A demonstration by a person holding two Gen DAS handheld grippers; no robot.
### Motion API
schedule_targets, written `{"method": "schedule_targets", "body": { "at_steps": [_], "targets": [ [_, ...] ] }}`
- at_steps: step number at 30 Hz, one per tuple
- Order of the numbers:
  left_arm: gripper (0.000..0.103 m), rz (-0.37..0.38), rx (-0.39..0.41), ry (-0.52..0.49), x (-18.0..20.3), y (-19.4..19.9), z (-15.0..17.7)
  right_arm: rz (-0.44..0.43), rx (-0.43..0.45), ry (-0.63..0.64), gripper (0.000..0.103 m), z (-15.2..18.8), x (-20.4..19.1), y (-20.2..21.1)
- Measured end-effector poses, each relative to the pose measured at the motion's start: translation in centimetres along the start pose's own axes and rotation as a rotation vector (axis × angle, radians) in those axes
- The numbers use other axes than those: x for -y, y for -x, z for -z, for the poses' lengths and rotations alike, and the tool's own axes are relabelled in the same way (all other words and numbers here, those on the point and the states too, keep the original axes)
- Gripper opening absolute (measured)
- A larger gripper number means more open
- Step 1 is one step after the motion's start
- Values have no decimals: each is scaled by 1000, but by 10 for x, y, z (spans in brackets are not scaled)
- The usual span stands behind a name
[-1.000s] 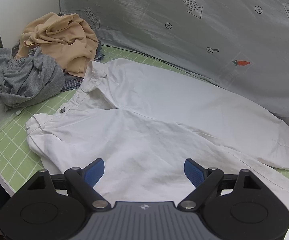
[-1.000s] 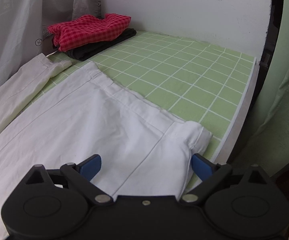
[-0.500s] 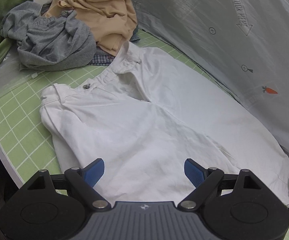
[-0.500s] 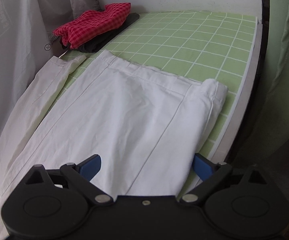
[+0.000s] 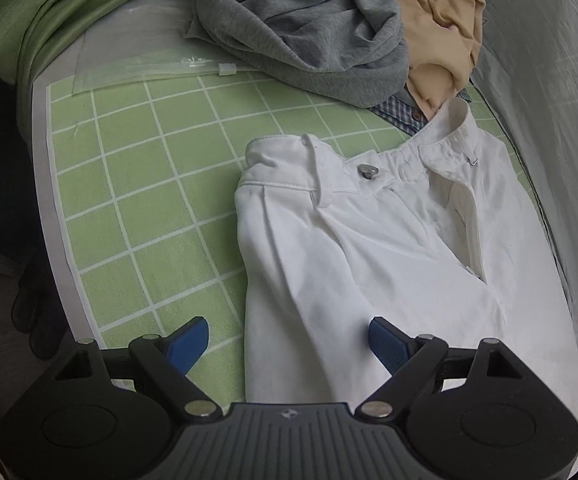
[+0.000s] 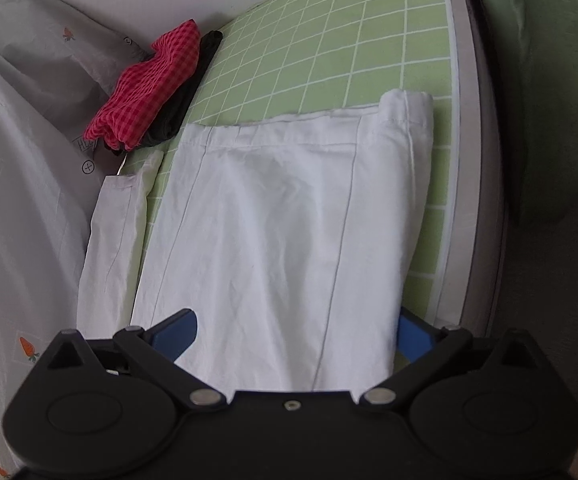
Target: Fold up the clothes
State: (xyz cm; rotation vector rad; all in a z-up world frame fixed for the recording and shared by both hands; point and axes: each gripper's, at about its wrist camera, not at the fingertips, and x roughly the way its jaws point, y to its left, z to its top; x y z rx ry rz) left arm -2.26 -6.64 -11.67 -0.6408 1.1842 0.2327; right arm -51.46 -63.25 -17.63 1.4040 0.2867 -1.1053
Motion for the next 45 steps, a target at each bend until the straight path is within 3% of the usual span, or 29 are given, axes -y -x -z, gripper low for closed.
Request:
{"method": "schedule_targets", "body": {
  "at_steps": [8, 12, 15, 18, 20, 21, 22, 24, 26, 28, 32, 34, 38, 45],
  "targets": [
    [86, 7, 18, -33, 9, -15, -16, 62, -32, 20, 103, 7, -15, -7],
    [80, 5, 32, -36, 10, -20, -24, 66, 4, -148, 102, -2, -6, -6],
    [72, 21, 28, -5, 6, -25, -30, 51, 53, -256, 100, -8, 3, -5],
    [62, 41, 22, 25, 2, -27, -33, 84, 112, -247, 90, -14, 3, -2],
    [40, 63, 16, 40, 0, -29, -35, 88, 119, -221, 83, -18, 0, -5],
    [37, 79, 14, 43, -1, -29, -35, 89, 122, -208, 81, -20, -1, -6],
    [32, 91, 15, 47, -1, -29, -35, 70, 114, -204, 76, -21, -1, -9],
    [27, 111, 19, 56, -2, -28, -34, 32, 90, -200, 54, -22, -3, -13],
    [20, 133, 26, 69, -4, -27, -33, 10, 81, -172, 24, -22, -7, -14],
    [17, 157, 36, 88, -6, -24, -32, -7, 85, -131, 5, -23, -14, -11],
    [16, 165, 62, 139, -11, -12, -29, -31, 123, -47, 3, -28, -29, 3],
    [15, 159, 77, 148, -15, -5, -24, -40, 127, -64, 3, -32, -29, 9],
    [14, 138, 112, 134, -27, 12, -7, -43, 132, -95, 3, -39, -15, 20],
    [14, 77, 162, 111, -60, 47, 26, 11, 137, -14, 2, -46, 14, 44]
  ]
}}
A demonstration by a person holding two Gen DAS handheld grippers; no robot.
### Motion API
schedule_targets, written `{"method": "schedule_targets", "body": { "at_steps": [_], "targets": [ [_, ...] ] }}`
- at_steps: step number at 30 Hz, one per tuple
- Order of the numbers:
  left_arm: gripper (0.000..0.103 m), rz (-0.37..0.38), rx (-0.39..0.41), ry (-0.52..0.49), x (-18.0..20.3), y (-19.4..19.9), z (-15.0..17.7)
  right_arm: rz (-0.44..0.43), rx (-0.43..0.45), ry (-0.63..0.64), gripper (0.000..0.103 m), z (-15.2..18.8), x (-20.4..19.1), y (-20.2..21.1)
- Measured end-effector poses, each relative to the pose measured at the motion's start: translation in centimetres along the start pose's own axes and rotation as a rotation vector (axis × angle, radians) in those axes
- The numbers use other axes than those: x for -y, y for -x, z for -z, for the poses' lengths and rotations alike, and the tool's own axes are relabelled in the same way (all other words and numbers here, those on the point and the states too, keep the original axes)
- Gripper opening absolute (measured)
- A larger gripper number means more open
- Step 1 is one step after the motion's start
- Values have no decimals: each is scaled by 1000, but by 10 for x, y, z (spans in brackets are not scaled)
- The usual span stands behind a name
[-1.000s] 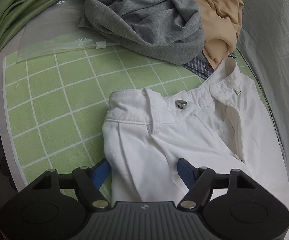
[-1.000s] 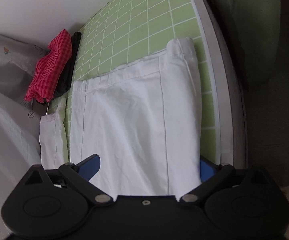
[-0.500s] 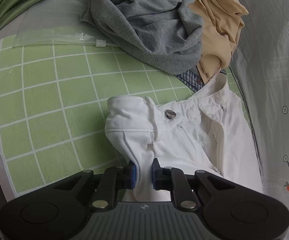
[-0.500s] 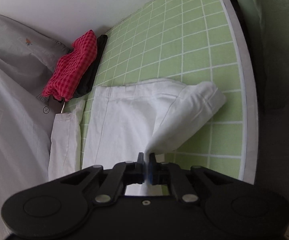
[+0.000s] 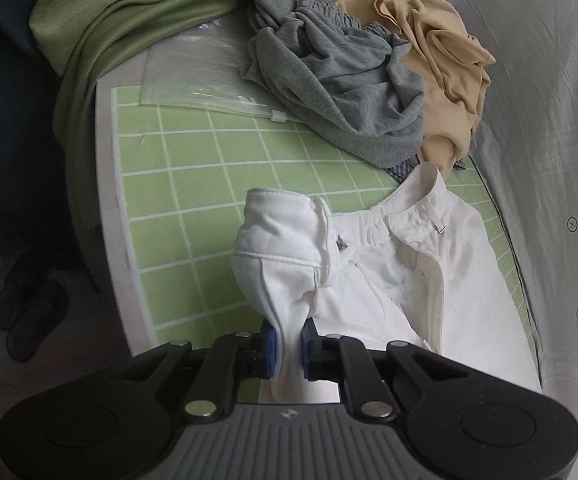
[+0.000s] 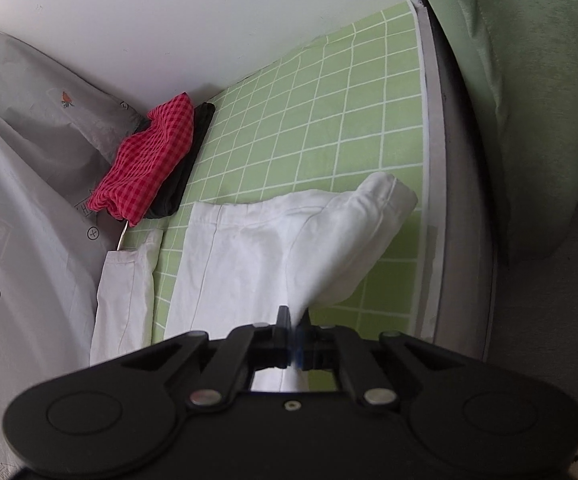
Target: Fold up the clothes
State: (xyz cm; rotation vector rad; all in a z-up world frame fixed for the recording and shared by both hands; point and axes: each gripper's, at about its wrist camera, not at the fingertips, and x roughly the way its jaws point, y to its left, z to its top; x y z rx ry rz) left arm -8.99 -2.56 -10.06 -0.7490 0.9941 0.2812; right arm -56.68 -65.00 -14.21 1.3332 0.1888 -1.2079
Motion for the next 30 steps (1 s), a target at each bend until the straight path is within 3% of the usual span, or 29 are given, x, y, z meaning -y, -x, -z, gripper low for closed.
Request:
{"method": "schedule_targets", "body": {
  "at_steps": [7, 10, 18, 23, 27, 30],
  "targets": [
    [13, -54, 46, 20, -44, 56, 13, -9, -14, 36, 2, -5, 16, 31],
    [12, -9, 90, -2, -24, 72, 10, -73, -7, 49, 2, -6, -1, 32],
    [11, 180, 233, -125, 73, 97, -13, -359, 100, 121, 2, -18, -113, 30],
    [11, 264, 269, -117, 114, 92, -35, -530, 194, 168, 2, -29, -187, 34],
    [11, 245, 234, -85, 137, 60, -42, -517, 237, 238, 2, -30, -233, 16],
    [11, 218, 190, -54, 141, 34, -42, -471, 203, 211, 2, -26, -249, -14]
  ]
}}
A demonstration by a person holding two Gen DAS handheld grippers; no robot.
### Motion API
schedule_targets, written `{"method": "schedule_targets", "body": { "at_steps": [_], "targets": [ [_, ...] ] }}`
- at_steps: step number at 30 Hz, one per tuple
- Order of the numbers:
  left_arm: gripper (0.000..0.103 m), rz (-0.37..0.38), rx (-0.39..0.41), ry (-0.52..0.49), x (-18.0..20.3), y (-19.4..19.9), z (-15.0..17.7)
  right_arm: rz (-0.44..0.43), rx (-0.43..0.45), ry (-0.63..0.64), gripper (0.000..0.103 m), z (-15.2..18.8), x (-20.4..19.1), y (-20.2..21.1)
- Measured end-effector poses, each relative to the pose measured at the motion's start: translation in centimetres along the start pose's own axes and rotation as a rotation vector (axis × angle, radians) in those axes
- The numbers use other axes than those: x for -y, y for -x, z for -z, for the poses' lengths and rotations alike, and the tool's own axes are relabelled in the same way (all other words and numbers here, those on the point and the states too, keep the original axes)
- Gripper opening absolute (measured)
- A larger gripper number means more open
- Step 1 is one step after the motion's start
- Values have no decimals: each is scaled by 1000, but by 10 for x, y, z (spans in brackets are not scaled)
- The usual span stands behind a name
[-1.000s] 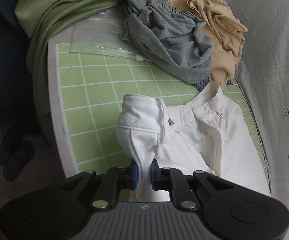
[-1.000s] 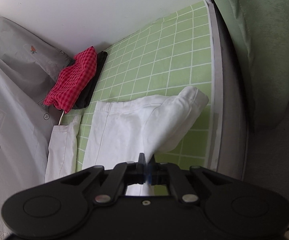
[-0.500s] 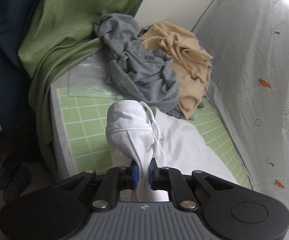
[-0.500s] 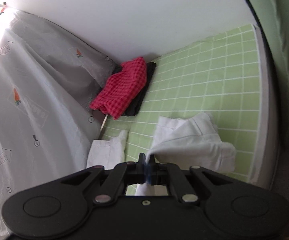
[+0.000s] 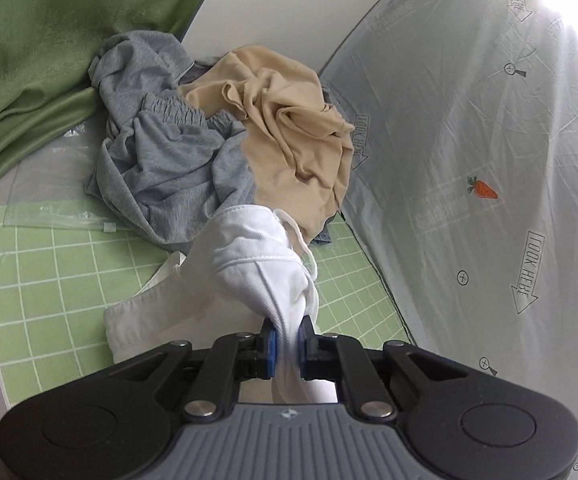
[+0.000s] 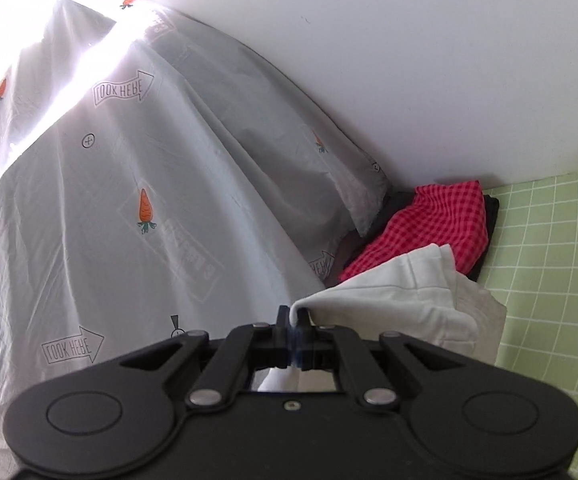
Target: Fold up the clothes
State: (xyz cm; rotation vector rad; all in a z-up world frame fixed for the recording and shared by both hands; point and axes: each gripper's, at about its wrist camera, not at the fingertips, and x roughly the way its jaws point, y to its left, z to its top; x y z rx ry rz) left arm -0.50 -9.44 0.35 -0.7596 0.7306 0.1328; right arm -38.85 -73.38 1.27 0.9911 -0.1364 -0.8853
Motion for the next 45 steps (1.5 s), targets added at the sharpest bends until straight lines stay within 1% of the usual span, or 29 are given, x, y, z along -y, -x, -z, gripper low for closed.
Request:
{"method": "schedule_targets", "body": {
  "at_steps": [3, 6, 13, 16, 18, 19, 21, 22, 23, 24, 25, 26, 27, 28, 31, 33, 34, 37, 39, 41, 45],
  "targets": [
    [11, -33, -26, 8, 2, -20, 2, 63, -21, 24, 2, 12, -5, -31],
    [11, -59, -37, -2, 8, -38, 1, 101, -39, 64, 2, 20, -15, -62],
    [11, -102, -54, -11, 29, -85, 0, 112, -85, 180, 2, 41, -58, -152],
    [11, -117, -45, -20, 39, -111, -2, 110, -128, 229, 2, 56, -82, -208],
    [12, -127, -33, -31, 46, -130, -4, 93, -190, 256, 2, 71, -90, -249],
    [16, -145, -30, -42, 49, -144, -5, 83, -222, 270, 3, 79, -94, -269],
    [30, -202, -57, -37, 55, -170, -8, 65, -286, 297, 16, 94, -101, -310],
    [40, -216, -50, -25, 57, -174, -9, 103, -324, 280, 33, 103, -101, -324],
    [47, -230, -44, -15, 59, -178, -11, 118, -339, 266, 44, 110, -99, -328],
    [53, -227, -53, -43, 61, -177, -6, 113, -338, 263, 50, 115, -96, -325],
    [72, -225, -61, -72, 64, -176, -1, 117, -327, 270, 61, 120, -90, -318],
    [83, -222, -70, -100, 66, -175, 5, 152, -311, 280, 73, 123, -81, -308],
    [84, -219, -79, -128, 68, -173, 10, 189, -294, 291, 77, 126, -72, -299],
    [84, -217, -87, -156, 71, -172, 15, 239, -282, 295, 78, 127, -59, -288],
    [84, -208, -113, -240, 78, -168, 30, 410, -254, 270, 78, 129, -18, -261],
    [84, -202, -130, -297, 83, -166, 40, 498, -236, 244, 78, 131, 6, -242],
    [84, -199, -139, -325, 85, -165, 45, 523, -239, 229, 78, 132, 17, -235],
    [84, -190, -165, -409, 92, -161, 61, 540, -282, 205, 79, 139, 38, -224],
    [84, -160, -213, -466, 97, -161, 79, 545, -302, 212, 79, 144, 45, -224],
    [84, -130, -261, -523, 103, -160, 98, 534, -320, 227, 79, 150, 45, -225],
    [84, -69, -356, -636, 113, -160, 135, 523, -344, 323, 79, 160, 35, -232]
  ]
}}
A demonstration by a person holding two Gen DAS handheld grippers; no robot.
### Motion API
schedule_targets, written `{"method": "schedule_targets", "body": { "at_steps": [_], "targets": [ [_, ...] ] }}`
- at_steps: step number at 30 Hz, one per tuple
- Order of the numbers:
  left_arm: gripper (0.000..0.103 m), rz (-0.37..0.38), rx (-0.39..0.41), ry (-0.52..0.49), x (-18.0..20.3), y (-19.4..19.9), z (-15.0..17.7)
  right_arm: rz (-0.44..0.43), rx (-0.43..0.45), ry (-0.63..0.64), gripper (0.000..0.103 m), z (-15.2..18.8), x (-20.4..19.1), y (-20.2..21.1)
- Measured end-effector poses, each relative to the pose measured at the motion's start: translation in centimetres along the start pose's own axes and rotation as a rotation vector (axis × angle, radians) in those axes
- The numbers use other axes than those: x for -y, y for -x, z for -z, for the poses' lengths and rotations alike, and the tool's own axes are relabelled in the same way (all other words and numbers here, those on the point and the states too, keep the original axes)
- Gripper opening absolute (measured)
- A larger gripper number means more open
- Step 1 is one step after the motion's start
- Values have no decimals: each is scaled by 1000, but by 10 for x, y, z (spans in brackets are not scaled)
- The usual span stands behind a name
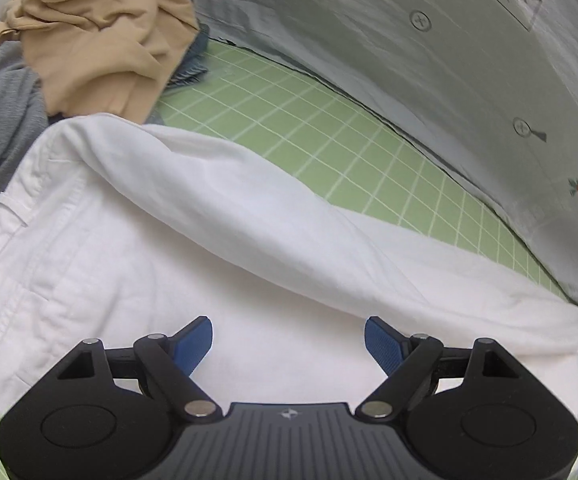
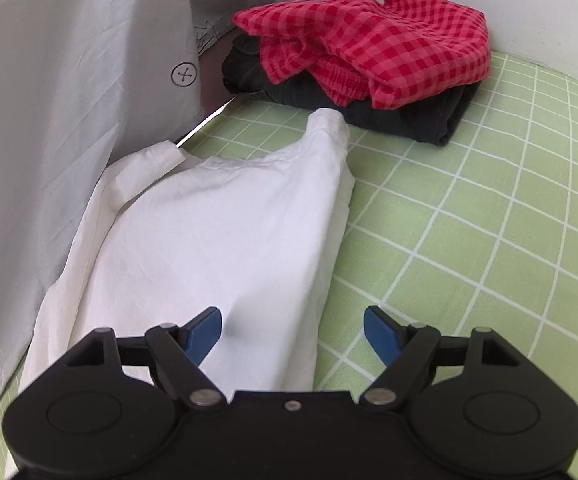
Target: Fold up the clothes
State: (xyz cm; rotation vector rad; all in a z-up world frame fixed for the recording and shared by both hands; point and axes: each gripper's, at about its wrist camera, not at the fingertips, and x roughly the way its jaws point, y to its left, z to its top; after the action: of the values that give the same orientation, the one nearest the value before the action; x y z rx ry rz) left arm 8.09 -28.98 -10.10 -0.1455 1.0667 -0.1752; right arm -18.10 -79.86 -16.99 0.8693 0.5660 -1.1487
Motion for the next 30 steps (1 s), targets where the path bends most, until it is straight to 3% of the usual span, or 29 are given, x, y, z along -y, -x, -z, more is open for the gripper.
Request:
{"method": "schedule_targets", "body": {
  "at_steps": [1, 3, 4, 7, 11, 18, 26, 30],
  "targets": [
    [84, 16, -18, -32, 8, -2, 5, -1, -1, 27, 74, 0, -3, -1],
    [84, 49, -53, -95, 23, -7, 16, -3, -5, 94, 55, 2, -9, -1],
    [84, 65, -70, -127, 30, -9, 22, -5, -16, 137, 33, 3, -12, -1],
    [84, 113, -123, -221, 53, -16, 38, 7, -23, 195, 7, 5, -8, 5],
    [84, 108, -160, -242, 48, -15, 54, -3, -25, 160, 5, 10, 15, 17],
    [84, 89, -199, -294, 40, -1, 74, 56, -27, 217, 4, 37, 62, 62],
    [85, 37, -205, -243, 20, 19, 98, 137, -77, 287, 5, 96, 144, 139],
    [86, 15, -209, -231, 18, 22, 100, 127, -82, 326, 7, 105, 155, 152]
  ]
}}
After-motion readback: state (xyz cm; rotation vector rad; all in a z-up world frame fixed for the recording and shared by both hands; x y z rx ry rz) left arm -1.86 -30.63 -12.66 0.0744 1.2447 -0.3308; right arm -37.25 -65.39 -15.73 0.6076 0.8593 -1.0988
